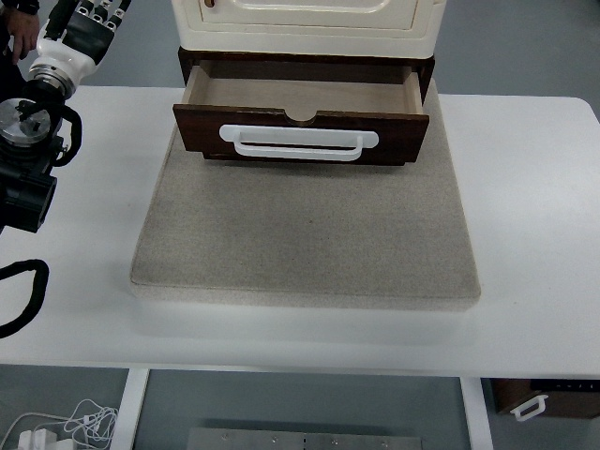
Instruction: Close drawer under combined cabinet
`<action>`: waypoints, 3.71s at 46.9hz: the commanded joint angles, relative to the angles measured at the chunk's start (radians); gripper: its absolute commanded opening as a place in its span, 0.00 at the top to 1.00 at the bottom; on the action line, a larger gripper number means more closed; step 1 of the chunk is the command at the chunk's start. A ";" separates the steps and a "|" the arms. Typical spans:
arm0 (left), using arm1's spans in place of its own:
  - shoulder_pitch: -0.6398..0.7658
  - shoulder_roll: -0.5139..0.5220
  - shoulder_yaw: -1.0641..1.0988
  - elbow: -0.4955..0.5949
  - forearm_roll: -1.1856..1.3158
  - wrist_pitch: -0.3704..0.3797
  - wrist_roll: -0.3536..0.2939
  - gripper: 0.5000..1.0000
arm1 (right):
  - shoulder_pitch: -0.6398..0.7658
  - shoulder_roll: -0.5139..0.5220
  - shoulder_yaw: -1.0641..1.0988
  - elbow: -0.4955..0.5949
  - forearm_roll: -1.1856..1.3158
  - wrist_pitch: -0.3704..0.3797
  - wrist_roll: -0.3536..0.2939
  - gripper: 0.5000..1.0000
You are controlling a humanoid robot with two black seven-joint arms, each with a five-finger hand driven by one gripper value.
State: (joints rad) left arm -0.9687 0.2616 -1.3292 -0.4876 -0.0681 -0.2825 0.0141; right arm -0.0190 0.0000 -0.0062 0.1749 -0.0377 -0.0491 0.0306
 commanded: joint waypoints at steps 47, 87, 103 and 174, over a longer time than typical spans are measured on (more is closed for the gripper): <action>-0.215 0.452 0.318 -0.782 0.022 0.039 -0.026 0.00 | 0.001 0.000 0.000 0.000 -0.001 0.000 0.000 0.10; -0.426 0.502 0.939 -1.100 0.283 0.034 0.138 0.00 | 0.001 0.000 0.000 0.000 -0.001 0.000 0.000 0.10; -0.433 0.492 1.027 -1.183 0.372 -0.073 0.300 0.00 | 0.001 0.000 0.000 0.000 0.001 0.000 0.000 0.10; -0.470 0.332 1.229 -0.870 0.556 -0.135 0.403 0.00 | 0.001 0.000 0.000 0.000 -0.001 0.000 0.000 0.10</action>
State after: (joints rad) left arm -1.4344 0.5951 -0.0996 -1.3677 0.4875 -0.4174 0.4172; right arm -0.0192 0.0000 -0.0061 0.1749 -0.0383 -0.0491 0.0307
